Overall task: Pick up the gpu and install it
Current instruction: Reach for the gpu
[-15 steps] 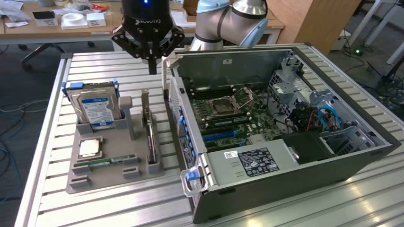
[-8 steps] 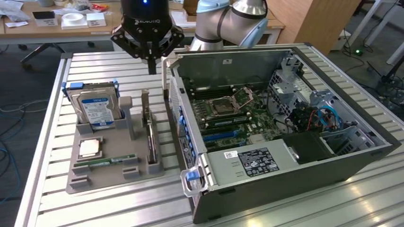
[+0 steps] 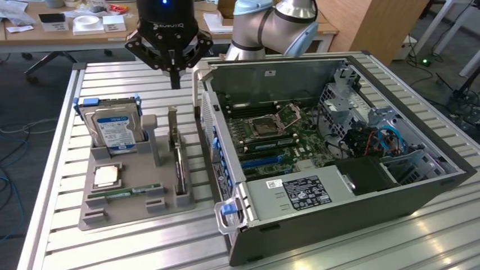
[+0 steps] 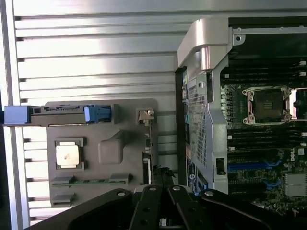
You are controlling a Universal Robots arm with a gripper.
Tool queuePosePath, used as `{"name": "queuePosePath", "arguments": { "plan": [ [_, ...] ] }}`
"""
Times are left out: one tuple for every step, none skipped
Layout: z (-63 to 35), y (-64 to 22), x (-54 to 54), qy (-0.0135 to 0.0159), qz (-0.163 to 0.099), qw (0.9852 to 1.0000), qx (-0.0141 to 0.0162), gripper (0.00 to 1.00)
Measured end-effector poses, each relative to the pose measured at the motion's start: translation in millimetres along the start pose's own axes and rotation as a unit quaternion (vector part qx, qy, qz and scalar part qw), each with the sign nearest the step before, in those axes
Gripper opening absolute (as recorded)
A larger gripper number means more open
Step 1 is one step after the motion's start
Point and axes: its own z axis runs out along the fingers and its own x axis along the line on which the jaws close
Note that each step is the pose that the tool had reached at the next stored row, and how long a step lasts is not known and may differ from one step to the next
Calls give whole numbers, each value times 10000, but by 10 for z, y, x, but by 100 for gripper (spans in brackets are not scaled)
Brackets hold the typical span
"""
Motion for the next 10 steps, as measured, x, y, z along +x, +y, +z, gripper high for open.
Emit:
{"name": "queuePosePath", "arguments": {
  "plan": [
    [0, -1, 11, 0, 0, 10000, 0, 11],
    [-1, -2, 23, 0, -1, 10000, 0, 11],
    [-1, -3, 35, 0, 0, 10000, 0, 11],
    [-1, -4, 47, 0, 0, 10000, 0, 11],
    [-2, -4, 58, 0, -1, 10000, 0, 11],
    [-2, -5, 69, 0, 0, 10000, 0, 11],
    [-2, -6, 79, 0, 0, 10000, 0, 11],
    [-3, -7, 90, 0, 0, 10000, 0, 11],
    [-3, -8, 101, 0, 0, 10000, 0, 11],
    [-3, -8, 112, 0, 0, 10000, 0, 11]
  ]
}}
